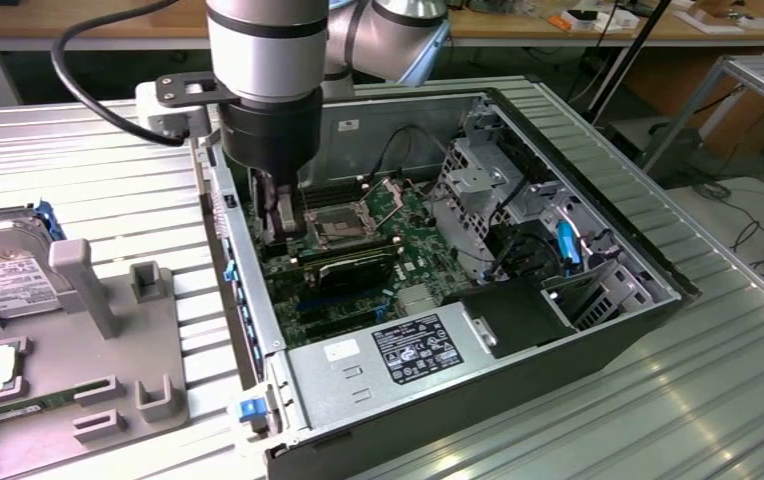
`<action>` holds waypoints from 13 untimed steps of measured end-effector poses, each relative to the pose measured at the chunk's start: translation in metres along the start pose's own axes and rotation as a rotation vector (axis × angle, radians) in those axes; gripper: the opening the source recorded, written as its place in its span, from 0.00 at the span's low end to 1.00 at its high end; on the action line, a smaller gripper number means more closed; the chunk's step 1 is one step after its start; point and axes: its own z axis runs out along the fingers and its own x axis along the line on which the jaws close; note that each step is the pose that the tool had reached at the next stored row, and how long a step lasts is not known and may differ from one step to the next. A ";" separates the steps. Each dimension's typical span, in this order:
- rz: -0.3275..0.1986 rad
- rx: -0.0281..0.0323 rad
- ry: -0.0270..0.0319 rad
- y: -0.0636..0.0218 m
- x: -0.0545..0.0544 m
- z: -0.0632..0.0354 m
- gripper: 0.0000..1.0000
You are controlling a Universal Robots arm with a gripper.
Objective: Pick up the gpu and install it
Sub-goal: 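Press down on the gpu until it lock into place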
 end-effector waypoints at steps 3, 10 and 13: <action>0.000 0.0017 -0.0011 0.0013 0.000 0.0016 0.11; -0.002 -0.0327 -0.0043 0.0001 0.000 0.0037 0.11; -0.002 -0.0327 -0.0043 0.0000 0.000 0.0043 0.11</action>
